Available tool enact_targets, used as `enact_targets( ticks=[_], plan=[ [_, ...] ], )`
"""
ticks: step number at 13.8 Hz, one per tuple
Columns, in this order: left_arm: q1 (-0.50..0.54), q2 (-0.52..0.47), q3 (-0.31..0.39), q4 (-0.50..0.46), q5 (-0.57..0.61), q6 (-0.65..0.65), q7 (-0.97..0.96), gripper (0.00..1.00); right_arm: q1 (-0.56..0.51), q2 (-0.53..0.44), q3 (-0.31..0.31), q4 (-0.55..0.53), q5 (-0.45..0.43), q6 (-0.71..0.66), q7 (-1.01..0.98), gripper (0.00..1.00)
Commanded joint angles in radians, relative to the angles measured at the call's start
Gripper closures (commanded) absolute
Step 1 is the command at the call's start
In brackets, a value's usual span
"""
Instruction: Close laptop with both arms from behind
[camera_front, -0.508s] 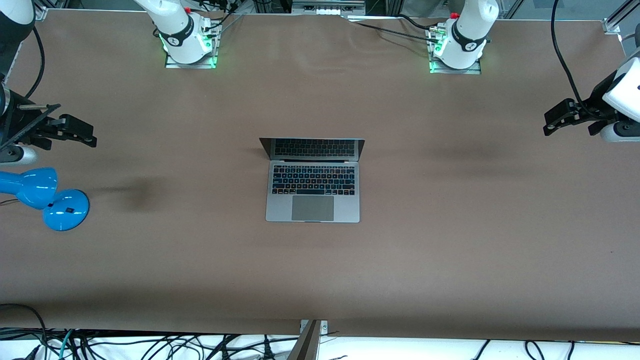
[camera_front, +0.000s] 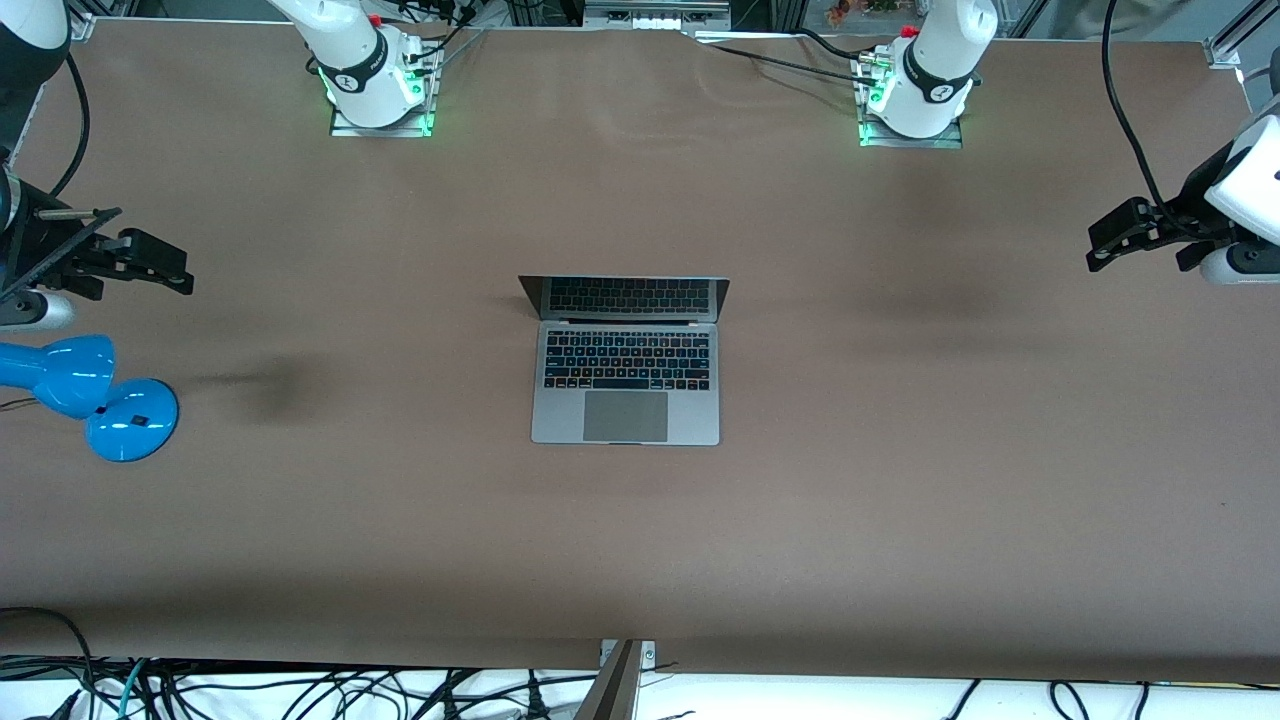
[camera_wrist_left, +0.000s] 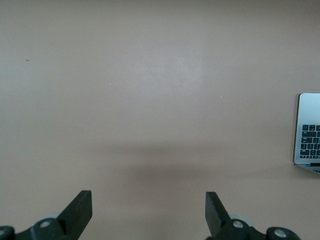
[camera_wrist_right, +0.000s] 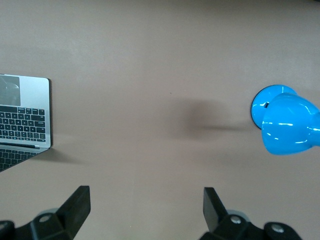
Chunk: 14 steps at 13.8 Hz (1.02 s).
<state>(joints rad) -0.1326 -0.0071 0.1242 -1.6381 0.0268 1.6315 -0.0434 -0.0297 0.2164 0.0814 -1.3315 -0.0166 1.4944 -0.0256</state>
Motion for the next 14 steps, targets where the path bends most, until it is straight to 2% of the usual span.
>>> enact_targets(
  ticks=[1, 6, 10, 14],
  plan=[
    [0.005, 0.004, -0.003, 0.003, -0.011, 0.001, 0.008, 0.00, -0.001, -0.020, 0.000, -0.015, 0.012, -0.002, 0.004, 0.00],
    [-0.012, 0.006, -0.009, 0.000, -0.013, -0.001, 0.005, 0.00, -0.002, -0.017, -0.002, -0.015, 0.001, -0.005, -0.007, 0.00],
    [-0.015, 0.022, -0.107, 0.003, -0.011, -0.001, -0.077, 0.00, -0.001, -0.015, -0.002, -0.015, -0.002, -0.002, -0.005, 0.00],
    [-0.021, 0.032, -0.207, 0.015, -0.013, -0.001, -0.254, 0.00, 0.013, -0.015, 0.003, -0.017, 0.049, -0.008, -0.007, 0.00]
  ],
)
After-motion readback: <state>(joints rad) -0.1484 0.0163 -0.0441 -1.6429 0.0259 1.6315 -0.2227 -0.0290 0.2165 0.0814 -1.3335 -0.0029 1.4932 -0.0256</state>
